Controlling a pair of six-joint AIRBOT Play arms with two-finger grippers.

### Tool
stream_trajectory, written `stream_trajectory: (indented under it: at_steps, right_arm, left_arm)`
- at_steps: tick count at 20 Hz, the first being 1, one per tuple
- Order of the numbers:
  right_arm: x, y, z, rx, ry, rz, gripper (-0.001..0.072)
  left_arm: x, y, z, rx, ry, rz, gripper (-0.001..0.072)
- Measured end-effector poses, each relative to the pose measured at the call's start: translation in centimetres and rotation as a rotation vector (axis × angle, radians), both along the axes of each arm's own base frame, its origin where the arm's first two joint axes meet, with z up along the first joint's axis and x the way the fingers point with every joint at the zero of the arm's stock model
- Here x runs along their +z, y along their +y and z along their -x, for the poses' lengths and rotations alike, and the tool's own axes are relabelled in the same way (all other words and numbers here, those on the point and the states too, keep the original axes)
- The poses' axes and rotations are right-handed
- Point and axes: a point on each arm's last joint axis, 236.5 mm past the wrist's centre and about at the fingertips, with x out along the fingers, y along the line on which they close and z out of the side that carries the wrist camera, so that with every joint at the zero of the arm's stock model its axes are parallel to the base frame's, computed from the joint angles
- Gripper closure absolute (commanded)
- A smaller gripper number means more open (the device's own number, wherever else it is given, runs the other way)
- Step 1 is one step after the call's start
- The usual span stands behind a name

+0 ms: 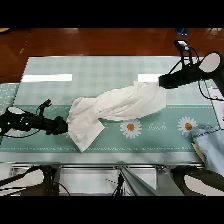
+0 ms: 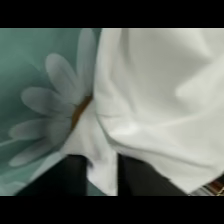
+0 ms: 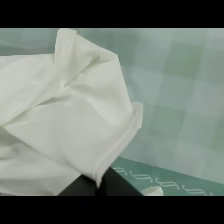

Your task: Fold the shirts.

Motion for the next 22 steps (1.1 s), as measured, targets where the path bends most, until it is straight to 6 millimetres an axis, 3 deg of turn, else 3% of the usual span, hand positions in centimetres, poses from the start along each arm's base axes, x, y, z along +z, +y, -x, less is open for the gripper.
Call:
stream_trajectory:
  at_steps: [1, 2, 7, 10, 13, 16, 19, 22]
  right_arm:
    - [0.0, 0.0, 0.0, -0.002, 0.001, -0.001, 0.0676]
    - [0.0, 0.0, 0.1, -0.006, 0.007, -0.003, 0.0676]
    - [-0.2, 0.0, 0.4, -0.013, 0.023, -0.006, 0.0676]
    - [0.5, 0.0, 0.5, -0.013, 0.007, -0.008, 0.0676]
    - [2.7, -0.5, 0.5, -0.018, -0.059, 0.006, 0.0676]
    - [6.6, -1.7, 1.5, -0.019, -0.161, 0.051, 0.0676]
    - [11.8, -2.8, 3.6, -0.028, -0.287, 0.082, 0.0676]
    - [18.5, -3.6, 5.9, -0.059, -0.457, 0.077, 0.0676]
  left_arm:
    - [-0.2, -0.2, -0.1, -0.01, 0.004, -0.007, 0.057]
    - [-0.3, -0.4, -0.3, -0.014, 0.01, -0.01, 0.0681]
    - [-0.1, -0.2, -1.4, -0.016, -0.003, -0.022, 0.0681]
    - [1.7, 0.9, -2.9, -0.041, -0.089, -0.059, 0.0681]
    - [8.8, 1.1, -5.4, -0.045, -0.27, -0.03, 0.0681]
    - [19.3, 3.0, -8.2, 0.018, -0.564, -0.103, 0.0681]
    - [30.2, 4.9, -9.0, 0.138, -0.856, -0.22, 0.068]
    - [39.8, 5.0, -7.8, 0.222, -1.111, -0.304, 0.0681]
